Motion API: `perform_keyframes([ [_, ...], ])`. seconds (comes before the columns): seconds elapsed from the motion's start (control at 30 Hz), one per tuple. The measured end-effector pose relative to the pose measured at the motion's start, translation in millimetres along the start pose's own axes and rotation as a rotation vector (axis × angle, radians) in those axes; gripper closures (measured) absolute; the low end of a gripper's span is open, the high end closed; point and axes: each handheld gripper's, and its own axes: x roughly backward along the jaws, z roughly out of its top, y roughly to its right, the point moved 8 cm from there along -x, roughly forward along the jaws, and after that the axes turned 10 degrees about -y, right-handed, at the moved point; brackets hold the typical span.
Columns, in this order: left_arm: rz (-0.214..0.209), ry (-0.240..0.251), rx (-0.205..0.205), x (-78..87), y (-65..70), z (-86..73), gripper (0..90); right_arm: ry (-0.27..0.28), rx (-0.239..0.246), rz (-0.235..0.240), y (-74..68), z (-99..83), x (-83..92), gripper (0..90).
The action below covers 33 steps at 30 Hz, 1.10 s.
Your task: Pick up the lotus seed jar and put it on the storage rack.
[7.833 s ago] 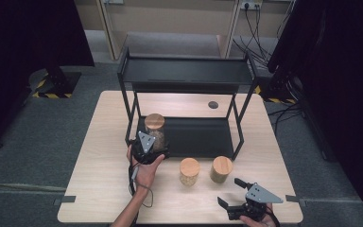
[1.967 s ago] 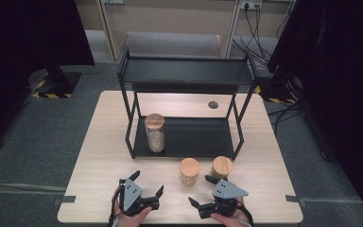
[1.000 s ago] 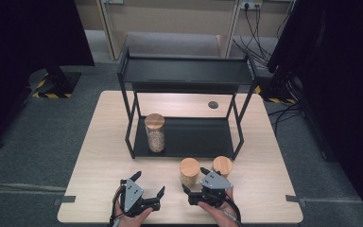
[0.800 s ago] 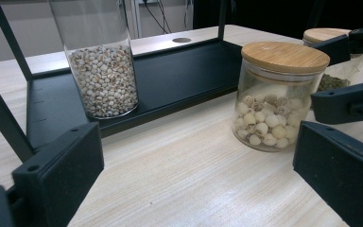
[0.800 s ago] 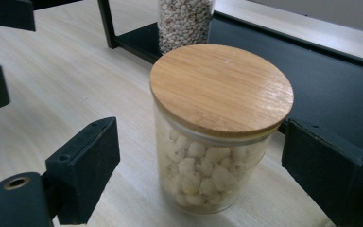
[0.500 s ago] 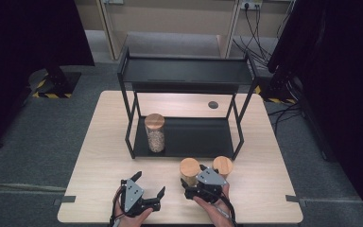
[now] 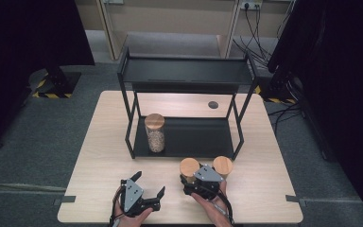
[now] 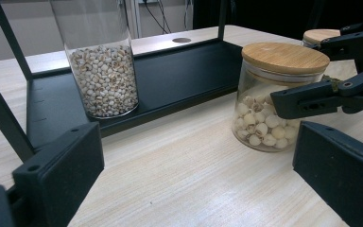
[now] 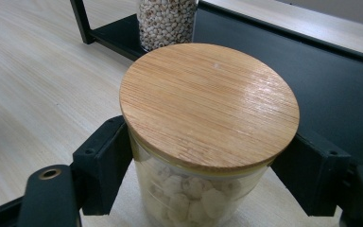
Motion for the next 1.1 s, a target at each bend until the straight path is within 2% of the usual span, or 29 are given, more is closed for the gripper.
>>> perform_keyframes([
  [0.23,0.0,0.0,0.0,-0.4,0.3,-0.1,2.3,0.007,-0.015,0.014,1.7,-0.4,1.2,25.4],
  [0.4,0.0,0.0,-0.003,0.1,0.1,0.1,2.3,0.016,0.006,0.008,-1.1,-0.5,2.7,25.6],
  [0.57,0.0,0.001,-0.003,0.3,0.0,0.1,2.3,0.025,0.004,0.009,-0.9,-0.3,4.2,25.6],
  [0.73,-0.001,0.003,-0.003,0.0,0.2,0.0,2.3,0.049,0.001,0.028,1.2,5.9,12.0,25.6],
  [1.1,-0.001,0.002,-0.001,0.6,0.0,0.3,2.3,0.063,-0.003,0.085,10.6,23.3,21.4,25.6],
])
